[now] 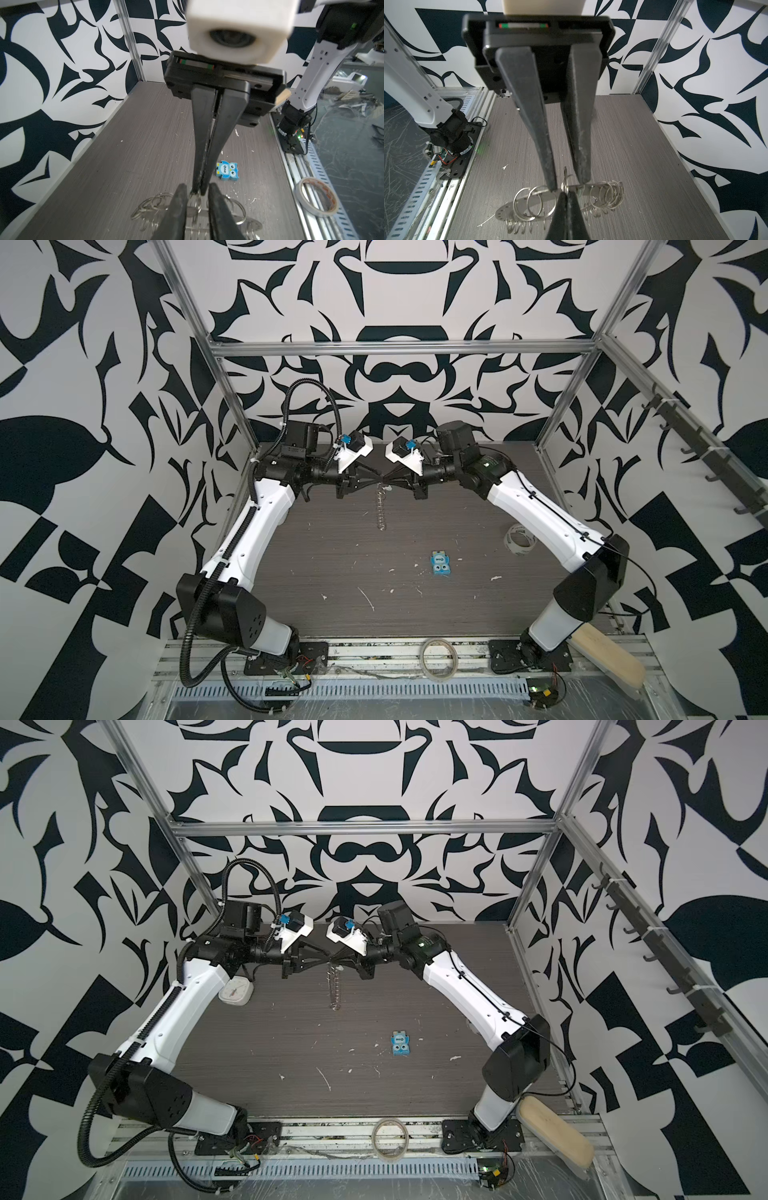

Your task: Remove the keys from the keyring

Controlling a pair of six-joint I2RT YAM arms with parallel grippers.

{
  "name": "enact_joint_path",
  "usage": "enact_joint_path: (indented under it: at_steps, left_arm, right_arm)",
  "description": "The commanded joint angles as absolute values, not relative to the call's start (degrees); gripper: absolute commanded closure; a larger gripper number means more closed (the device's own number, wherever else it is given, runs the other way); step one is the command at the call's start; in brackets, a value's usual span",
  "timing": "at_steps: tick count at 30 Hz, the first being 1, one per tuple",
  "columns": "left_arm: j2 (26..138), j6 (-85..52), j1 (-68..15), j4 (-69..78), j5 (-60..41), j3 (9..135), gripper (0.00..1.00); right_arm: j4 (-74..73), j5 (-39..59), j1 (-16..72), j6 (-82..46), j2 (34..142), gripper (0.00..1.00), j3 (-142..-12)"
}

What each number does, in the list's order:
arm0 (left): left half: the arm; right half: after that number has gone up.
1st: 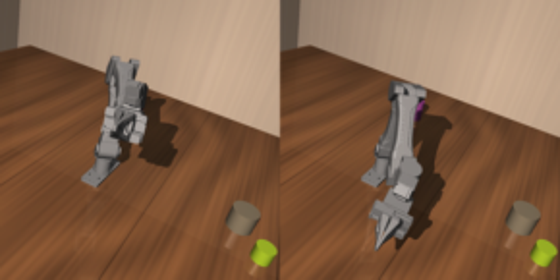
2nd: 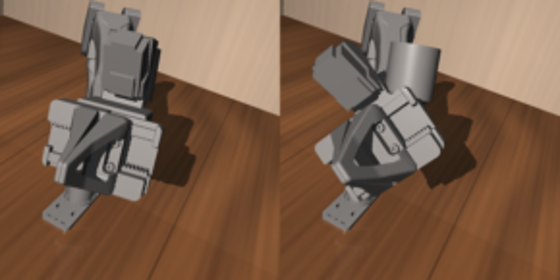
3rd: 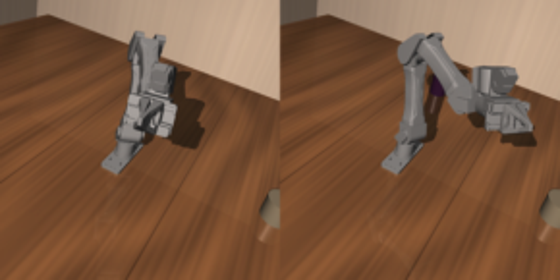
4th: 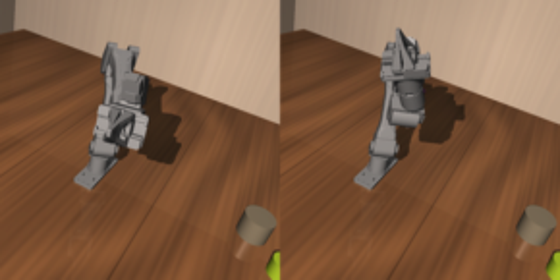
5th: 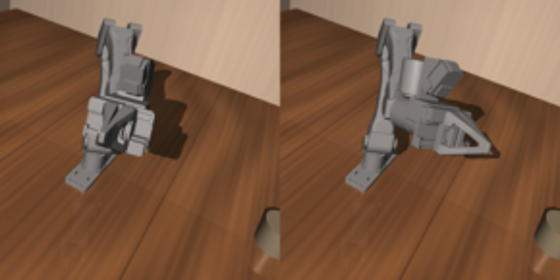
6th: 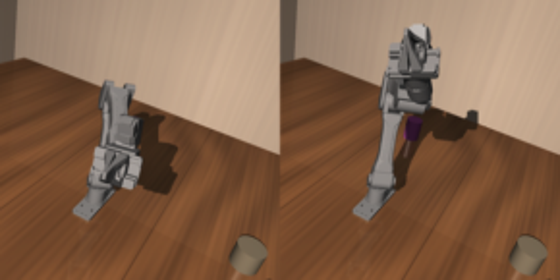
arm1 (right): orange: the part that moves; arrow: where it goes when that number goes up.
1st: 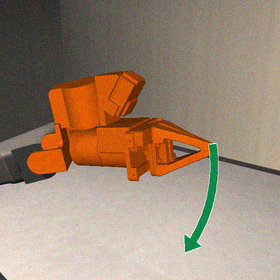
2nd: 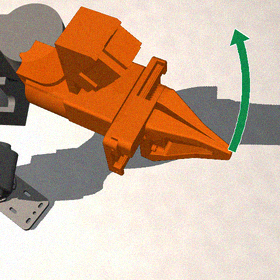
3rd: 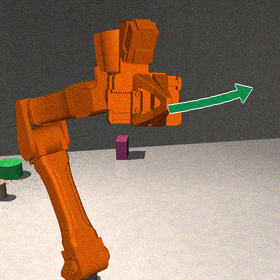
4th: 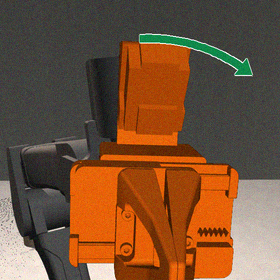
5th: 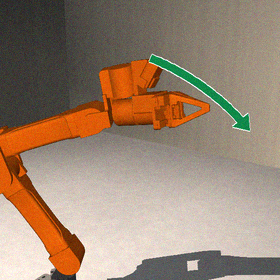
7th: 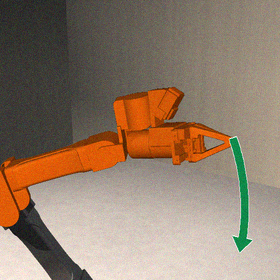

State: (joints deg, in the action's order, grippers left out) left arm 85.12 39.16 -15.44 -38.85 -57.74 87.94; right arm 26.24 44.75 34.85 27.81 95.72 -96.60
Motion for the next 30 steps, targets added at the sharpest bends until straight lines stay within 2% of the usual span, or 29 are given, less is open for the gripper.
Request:
enact_joint_path:
  at_steps: [1,3,7,12,18,22,30]
  left_arm:
    - [85.02,39.83,-15.25,-41.27,-59.34,88.25,0.78]
    - [85.17,39.91,-15.27,-41.45,-59.13,88.16,0.73]
    - [85.50,40.09,-15.25,-41.77,-58.62,88.11,0.72]
    - [86.21,41.25,-15.40,-43.61,-58.50,88.77,0.80]
    - [87.10,43.93,-15.53,-48.16,-56.96,90.33,0.83]
    - [86.95,44.69,-15.55,-48.02,-56.50,90.48,1.00]
    - [84.68,43.96,-15.49,-41.92,-56.67,88.05,1.00]
  right_arm:
    - [23.11,46.61,35.20,28.34,93.16,1.00,-99.09]
    - [23.04,46.68,35.19,28.39,93.18,1.00,-99.22]
    - [22.90,46.86,35.18,28.23,93.33,1.00,-99.35]
    - [22.85,47.13,35.18,28.22,93.44,1.00,-99.57]
    - [22.45,47.28,35.24,28.32,93.35,1.00,-99.45]
    - [22.80,47.20,35.58,28.56,93.47,1.00,-99.51]
    - [23.65,46.78,36.11,29.35,93.56,1.00,-99.81]
